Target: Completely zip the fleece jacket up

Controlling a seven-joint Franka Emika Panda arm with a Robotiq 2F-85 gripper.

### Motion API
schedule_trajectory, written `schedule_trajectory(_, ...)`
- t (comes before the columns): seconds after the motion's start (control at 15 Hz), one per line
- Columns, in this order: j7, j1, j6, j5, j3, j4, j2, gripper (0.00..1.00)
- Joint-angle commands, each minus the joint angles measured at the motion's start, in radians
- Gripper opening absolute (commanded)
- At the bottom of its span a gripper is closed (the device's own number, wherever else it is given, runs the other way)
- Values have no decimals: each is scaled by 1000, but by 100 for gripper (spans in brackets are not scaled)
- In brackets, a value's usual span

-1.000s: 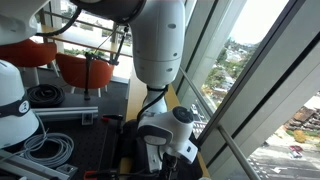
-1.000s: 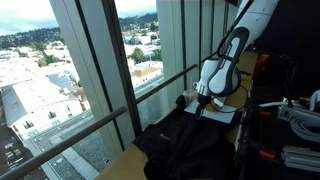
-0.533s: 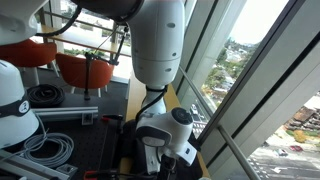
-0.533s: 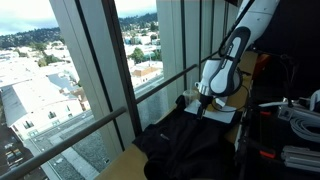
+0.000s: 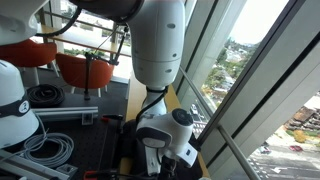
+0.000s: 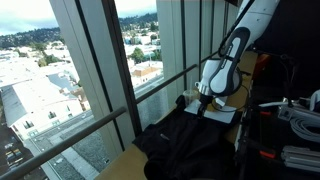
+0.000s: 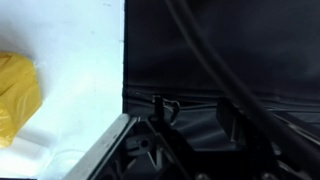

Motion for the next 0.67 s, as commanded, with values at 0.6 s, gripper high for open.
schedule_trajectory(0.6,13,-17,11,-38,-12,49,38,1)
